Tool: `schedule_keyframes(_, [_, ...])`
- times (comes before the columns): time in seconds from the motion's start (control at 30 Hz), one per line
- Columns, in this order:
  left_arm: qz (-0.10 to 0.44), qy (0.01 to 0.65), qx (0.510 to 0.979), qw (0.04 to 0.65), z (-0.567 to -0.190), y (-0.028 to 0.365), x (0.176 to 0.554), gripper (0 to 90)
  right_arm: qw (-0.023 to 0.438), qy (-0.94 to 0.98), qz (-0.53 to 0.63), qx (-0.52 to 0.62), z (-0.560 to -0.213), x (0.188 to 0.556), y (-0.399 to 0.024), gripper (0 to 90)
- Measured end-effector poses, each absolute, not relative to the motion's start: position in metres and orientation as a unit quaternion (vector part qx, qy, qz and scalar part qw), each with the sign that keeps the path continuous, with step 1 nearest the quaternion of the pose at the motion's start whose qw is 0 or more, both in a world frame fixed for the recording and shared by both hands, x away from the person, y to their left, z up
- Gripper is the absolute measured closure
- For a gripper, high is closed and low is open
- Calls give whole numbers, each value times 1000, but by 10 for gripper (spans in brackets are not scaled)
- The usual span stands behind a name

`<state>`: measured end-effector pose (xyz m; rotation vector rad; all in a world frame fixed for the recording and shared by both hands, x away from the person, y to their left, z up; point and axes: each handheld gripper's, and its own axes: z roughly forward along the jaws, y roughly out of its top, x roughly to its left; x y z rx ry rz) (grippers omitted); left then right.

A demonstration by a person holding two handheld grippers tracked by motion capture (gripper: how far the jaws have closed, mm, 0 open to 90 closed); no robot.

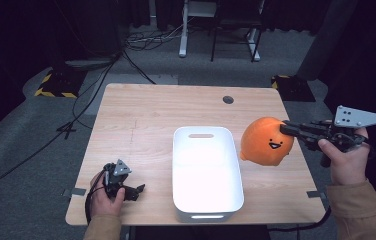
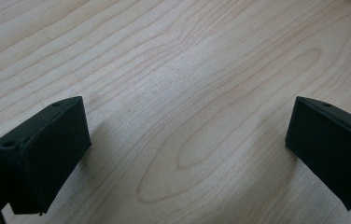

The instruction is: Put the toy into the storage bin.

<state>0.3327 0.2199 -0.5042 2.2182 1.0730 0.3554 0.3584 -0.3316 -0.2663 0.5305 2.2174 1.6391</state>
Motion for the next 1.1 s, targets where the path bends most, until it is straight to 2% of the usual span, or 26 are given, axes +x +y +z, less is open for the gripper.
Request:
schedule_keyframes(0.57, [135,408,844,320,-504,220,333,2,156,794,571,137,-242,346,-279,839])
schedule_keyframes(1.1, [138,406,846,318,-504,220,334,1,121,801,578,103,-242,341,-237,839])
